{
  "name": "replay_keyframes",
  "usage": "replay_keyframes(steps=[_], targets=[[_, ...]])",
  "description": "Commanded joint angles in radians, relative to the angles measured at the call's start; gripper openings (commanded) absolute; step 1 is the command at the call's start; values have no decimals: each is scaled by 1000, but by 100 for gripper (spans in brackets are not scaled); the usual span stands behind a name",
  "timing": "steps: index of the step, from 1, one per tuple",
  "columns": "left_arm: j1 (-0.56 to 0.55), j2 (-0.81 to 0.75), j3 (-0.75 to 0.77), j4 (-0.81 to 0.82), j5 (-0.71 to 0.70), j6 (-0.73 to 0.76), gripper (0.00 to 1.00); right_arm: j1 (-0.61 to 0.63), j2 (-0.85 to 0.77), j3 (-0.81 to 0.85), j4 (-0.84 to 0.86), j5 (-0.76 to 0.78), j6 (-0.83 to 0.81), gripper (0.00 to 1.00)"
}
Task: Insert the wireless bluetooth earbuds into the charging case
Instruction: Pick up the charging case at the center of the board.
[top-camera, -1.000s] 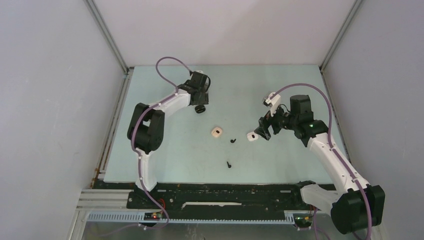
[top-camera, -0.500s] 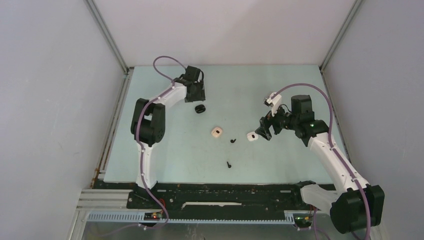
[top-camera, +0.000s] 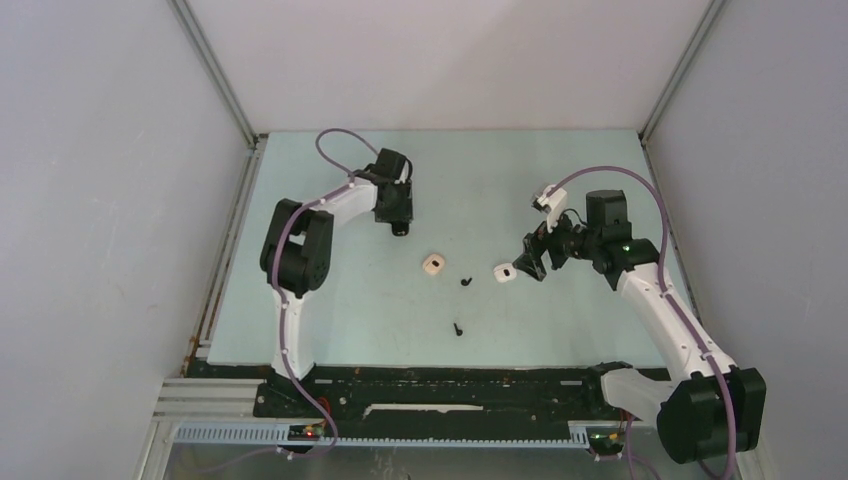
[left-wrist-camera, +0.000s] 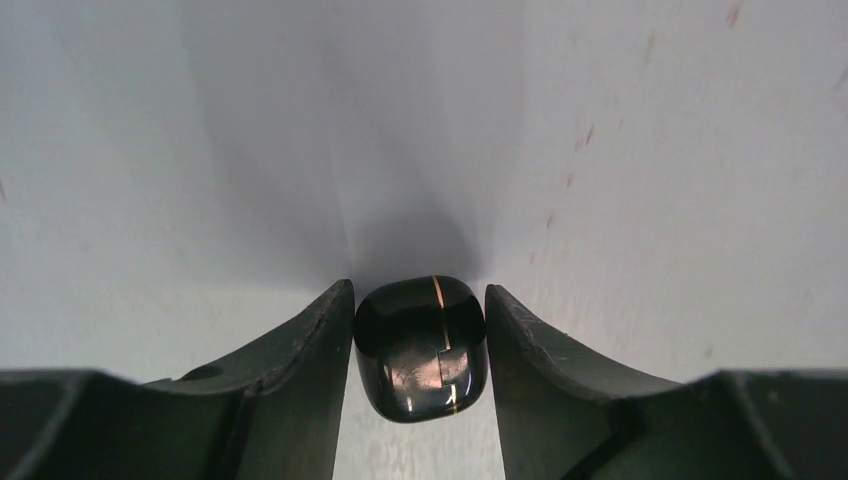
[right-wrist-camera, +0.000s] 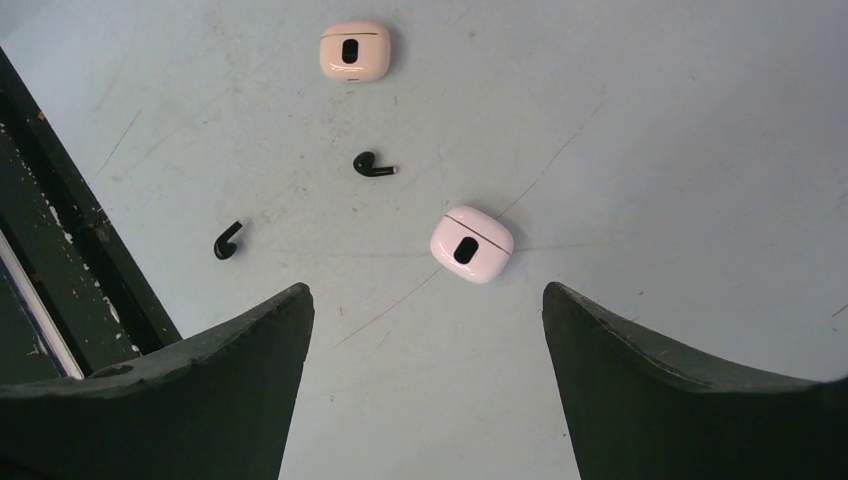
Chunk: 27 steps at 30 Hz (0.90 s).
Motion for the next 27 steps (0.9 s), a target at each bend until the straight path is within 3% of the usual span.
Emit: replay_keyframes(steps=[1, 27], targets=[[-63, -106, -130, 6, -56, -2, 54, -7, 13, 2, 8, -33, -3, 87], [-158, -173, -258, -28, -173, 25, 60, -21, 8, 2, -4, -58, -4, 87]])
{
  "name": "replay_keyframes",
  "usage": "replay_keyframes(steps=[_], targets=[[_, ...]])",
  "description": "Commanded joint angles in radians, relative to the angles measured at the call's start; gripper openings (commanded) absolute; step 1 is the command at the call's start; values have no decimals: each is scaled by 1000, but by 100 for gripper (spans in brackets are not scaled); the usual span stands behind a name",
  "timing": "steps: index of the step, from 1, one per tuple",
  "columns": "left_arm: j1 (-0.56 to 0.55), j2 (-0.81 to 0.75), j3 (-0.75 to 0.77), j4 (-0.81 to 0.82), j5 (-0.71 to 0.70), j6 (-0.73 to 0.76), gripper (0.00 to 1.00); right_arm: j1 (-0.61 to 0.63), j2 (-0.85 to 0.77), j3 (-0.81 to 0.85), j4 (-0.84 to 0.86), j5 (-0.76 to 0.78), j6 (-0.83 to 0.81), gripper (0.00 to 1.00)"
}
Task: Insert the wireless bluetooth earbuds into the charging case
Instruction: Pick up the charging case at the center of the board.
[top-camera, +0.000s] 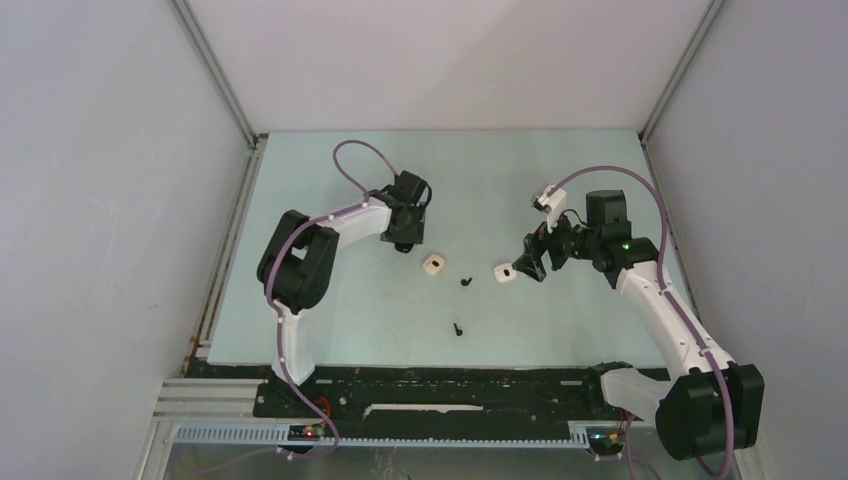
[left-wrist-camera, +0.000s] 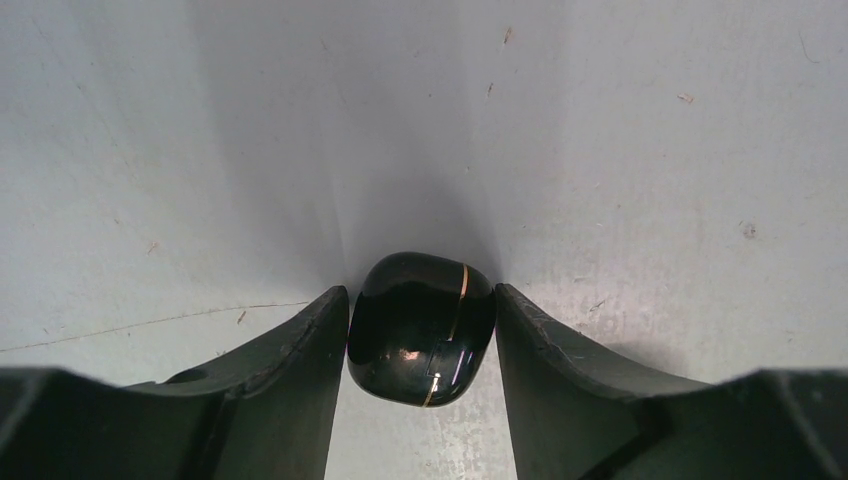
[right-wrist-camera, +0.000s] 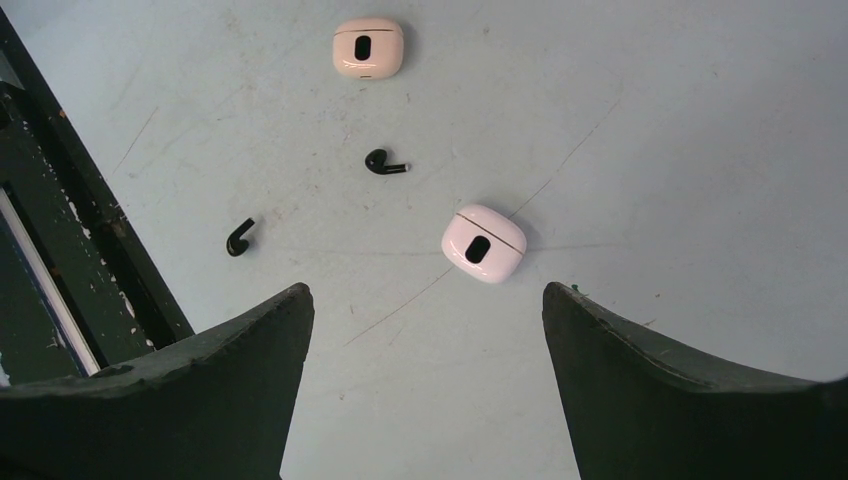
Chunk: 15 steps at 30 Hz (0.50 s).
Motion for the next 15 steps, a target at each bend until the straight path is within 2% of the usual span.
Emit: replay_keyframes(steps=[1, 6, 15], targets=[[-12, -22, -21, -47, -15, 25, 60, -8, -10, 3, 4, -24, -4, 87], [-14, -24, -31, -58, -4, 31, 55, -10, -9, 3, 2, -30, -3, 87], [-51, -138, -96, -80, 1, 26, 30, -12, -6, 3, -2, -43, -12, 86]])
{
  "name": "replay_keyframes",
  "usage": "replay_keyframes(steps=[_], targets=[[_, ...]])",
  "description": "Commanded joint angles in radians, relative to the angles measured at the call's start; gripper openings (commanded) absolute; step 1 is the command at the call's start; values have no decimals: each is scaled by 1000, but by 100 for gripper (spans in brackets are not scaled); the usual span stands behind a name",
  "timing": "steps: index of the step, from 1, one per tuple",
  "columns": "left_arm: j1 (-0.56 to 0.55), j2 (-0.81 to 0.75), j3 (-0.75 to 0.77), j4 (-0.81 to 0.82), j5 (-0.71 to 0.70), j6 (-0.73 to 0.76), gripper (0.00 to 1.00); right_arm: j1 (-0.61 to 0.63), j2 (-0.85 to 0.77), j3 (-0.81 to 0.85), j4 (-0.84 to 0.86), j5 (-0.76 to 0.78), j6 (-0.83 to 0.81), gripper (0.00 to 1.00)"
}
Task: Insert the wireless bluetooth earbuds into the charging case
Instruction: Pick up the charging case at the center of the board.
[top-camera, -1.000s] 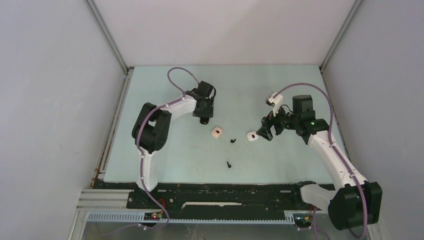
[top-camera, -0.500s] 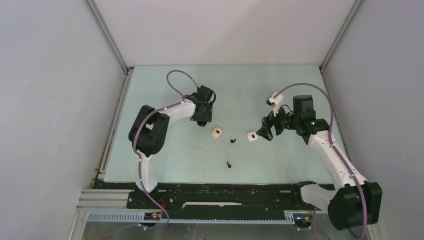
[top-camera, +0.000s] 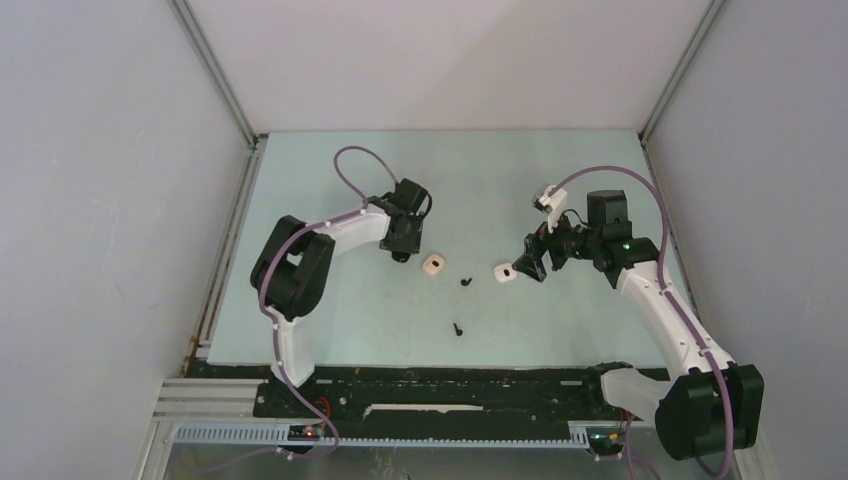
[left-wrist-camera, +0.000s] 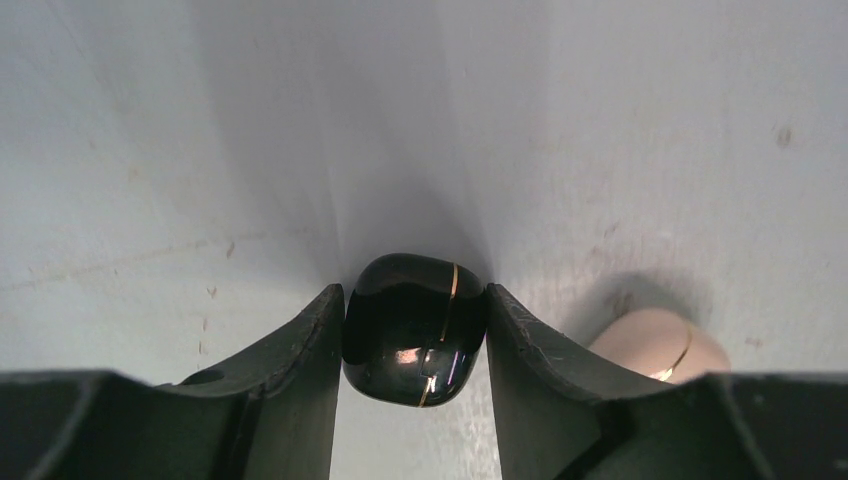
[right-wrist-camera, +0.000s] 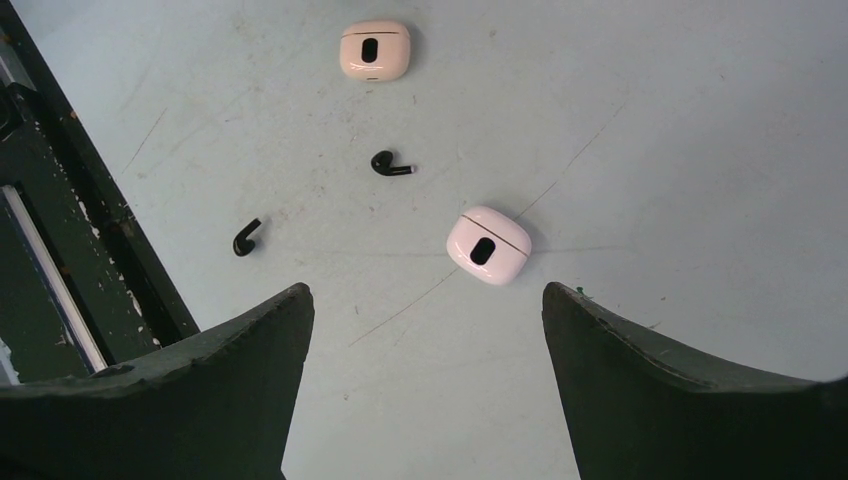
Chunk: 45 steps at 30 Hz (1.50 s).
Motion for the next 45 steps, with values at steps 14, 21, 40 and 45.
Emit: replay_keyframes(steps=[14, 21, 40, 45], targets=[[-93, -421, -195, 243, 580, -12, 23, -5, -62, 0, -158, -284, -262, 74], [-163, -455, -236, 345, 830, -5, 22, -7, -178, -47, -209, -398, -453, 71], [-236, -456, -282, 613, 1173, -123, 22, 207, -180, 40, -265, -376, -548, 72], [-253, -460, -289, 638, 1200, -139, 22, 212, -173, 50, -219, -368, -514, 72]])
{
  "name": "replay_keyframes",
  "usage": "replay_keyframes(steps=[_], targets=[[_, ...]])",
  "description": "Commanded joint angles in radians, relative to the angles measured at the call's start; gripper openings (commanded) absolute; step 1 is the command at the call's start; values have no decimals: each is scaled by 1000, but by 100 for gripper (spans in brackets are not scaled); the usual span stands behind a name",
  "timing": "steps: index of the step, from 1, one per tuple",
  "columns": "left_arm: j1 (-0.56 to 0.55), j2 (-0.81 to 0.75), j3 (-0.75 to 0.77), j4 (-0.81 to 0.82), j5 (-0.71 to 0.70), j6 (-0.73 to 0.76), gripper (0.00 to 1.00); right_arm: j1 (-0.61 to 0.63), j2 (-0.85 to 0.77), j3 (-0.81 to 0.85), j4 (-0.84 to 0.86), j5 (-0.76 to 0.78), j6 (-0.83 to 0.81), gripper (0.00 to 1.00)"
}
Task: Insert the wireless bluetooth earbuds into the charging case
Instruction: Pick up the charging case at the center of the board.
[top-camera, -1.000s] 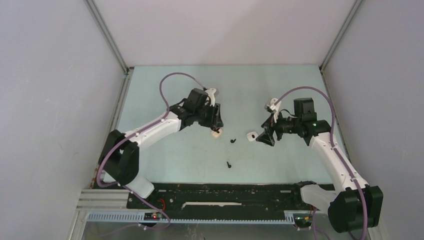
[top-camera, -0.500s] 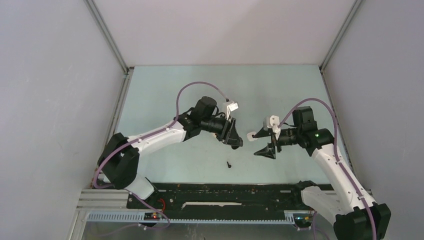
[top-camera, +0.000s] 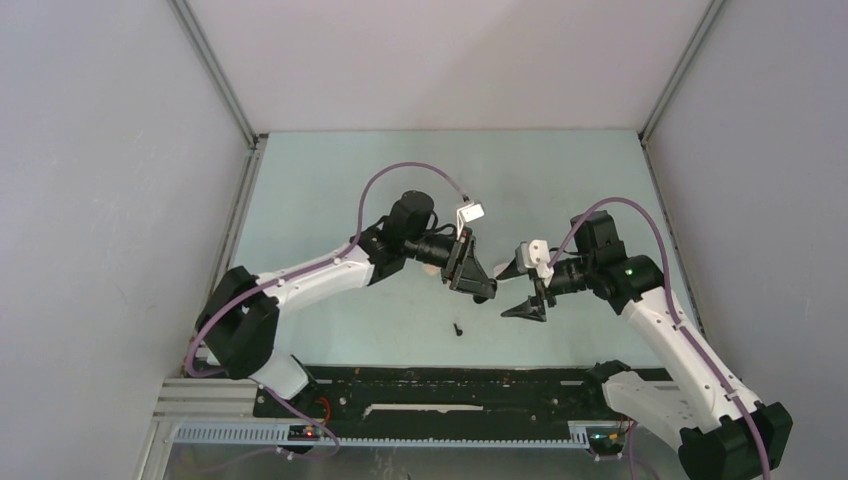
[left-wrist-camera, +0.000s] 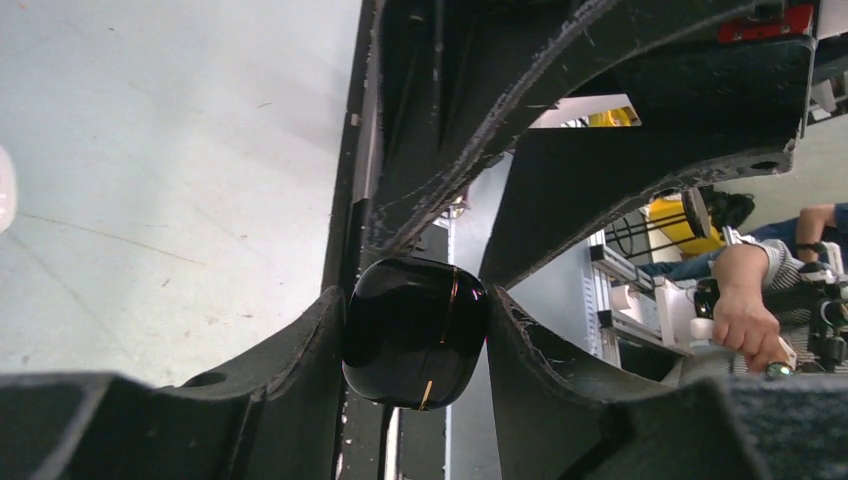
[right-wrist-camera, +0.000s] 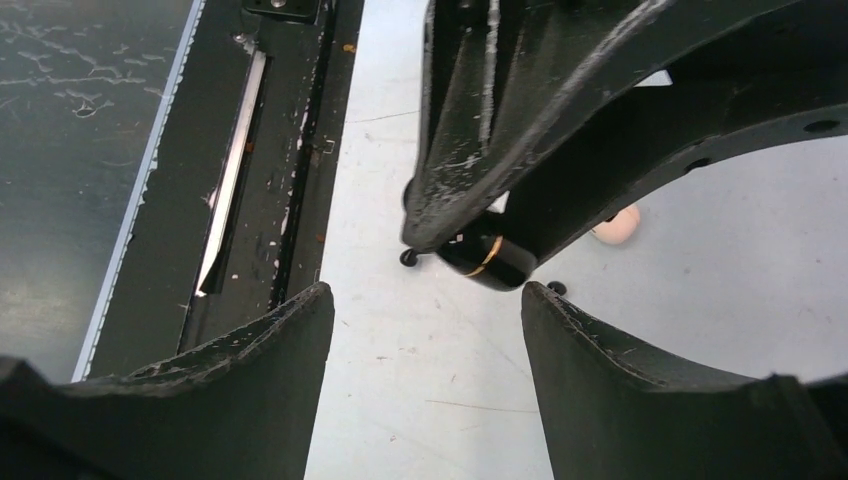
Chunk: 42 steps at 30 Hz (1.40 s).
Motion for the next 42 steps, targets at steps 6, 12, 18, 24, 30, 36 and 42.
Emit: replay_keyframes(steps=[6, 12, 18, 24, 30, 36, 42], targets=[[-39, -28, -11, 47, 88, -21, 22, 8, 5, 65, 85, -32, 61, 71], [-51, -16, -40, 216, 172, -133, 22, 50, 11, 83, 44, -79, 60, 60], [-50, -1, -75, 403, 215, -262, 22, 118, 22, 83, -37, -44, -2, 46], [-51, 17, -76, 403, 204, -265, 29, 141, 28, 81, -20, -28, 22, 22], [-9, 9, -81, 322, 96, -221, 45, 124, 27, 81, -17, -32, 44, 1], [112, -114, -123, 253, -156, -153, 50, 40, 62, 81, -23, -111, 87, 0], [90, -358, -273, 334, -484, 70, 57, -49, 148, 81, 37, -148, 210, 0]])
